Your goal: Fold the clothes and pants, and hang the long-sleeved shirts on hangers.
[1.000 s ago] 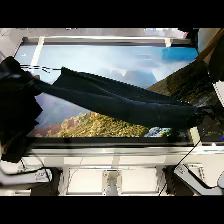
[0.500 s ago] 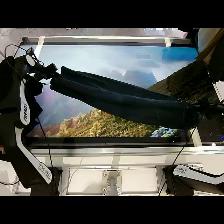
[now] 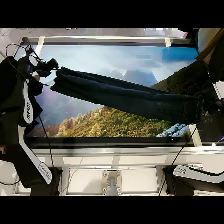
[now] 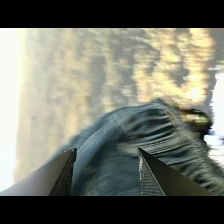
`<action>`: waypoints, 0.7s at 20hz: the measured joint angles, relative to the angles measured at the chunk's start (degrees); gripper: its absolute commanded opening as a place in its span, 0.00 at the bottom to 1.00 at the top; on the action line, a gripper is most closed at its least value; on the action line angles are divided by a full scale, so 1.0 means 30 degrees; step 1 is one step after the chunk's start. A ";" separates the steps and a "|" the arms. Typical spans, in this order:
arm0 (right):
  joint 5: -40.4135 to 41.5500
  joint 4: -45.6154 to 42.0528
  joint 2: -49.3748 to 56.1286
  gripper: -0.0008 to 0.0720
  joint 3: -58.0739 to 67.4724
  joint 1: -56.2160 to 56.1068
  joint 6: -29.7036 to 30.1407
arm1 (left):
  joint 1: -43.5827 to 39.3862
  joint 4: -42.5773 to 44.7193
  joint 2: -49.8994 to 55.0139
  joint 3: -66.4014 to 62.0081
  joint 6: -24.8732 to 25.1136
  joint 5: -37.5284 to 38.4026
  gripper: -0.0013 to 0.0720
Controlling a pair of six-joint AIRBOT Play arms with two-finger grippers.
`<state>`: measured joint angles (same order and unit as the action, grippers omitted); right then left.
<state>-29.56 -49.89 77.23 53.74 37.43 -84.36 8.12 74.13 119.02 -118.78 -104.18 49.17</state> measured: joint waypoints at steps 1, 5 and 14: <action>0.0058 -0.0066 0.0007 0.61 0.0270 -0.0138 -0.0029 | -0.0029 -0.0605 -0.0124 0.0000 0.0240 -0.0350 0.99; -0.1355 -0.1479 0.0007 0.63 0.2244 0.0328 -0.0102 | 0.0080 -0.1559 -0.1304 -0.0022 0.0758 -0.1144 0.99; -1.1664 -0.1698 0.2222 0.87 0.4299 0.4903 0.3738 | -0.2404 -0.3417 -0.5894 -0.0022 0.7038 -0.1501 0.99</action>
<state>-64.55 -54.98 83.90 66.63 52.14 -73.14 0.91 63.88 101.34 -118.85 -83.07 44.66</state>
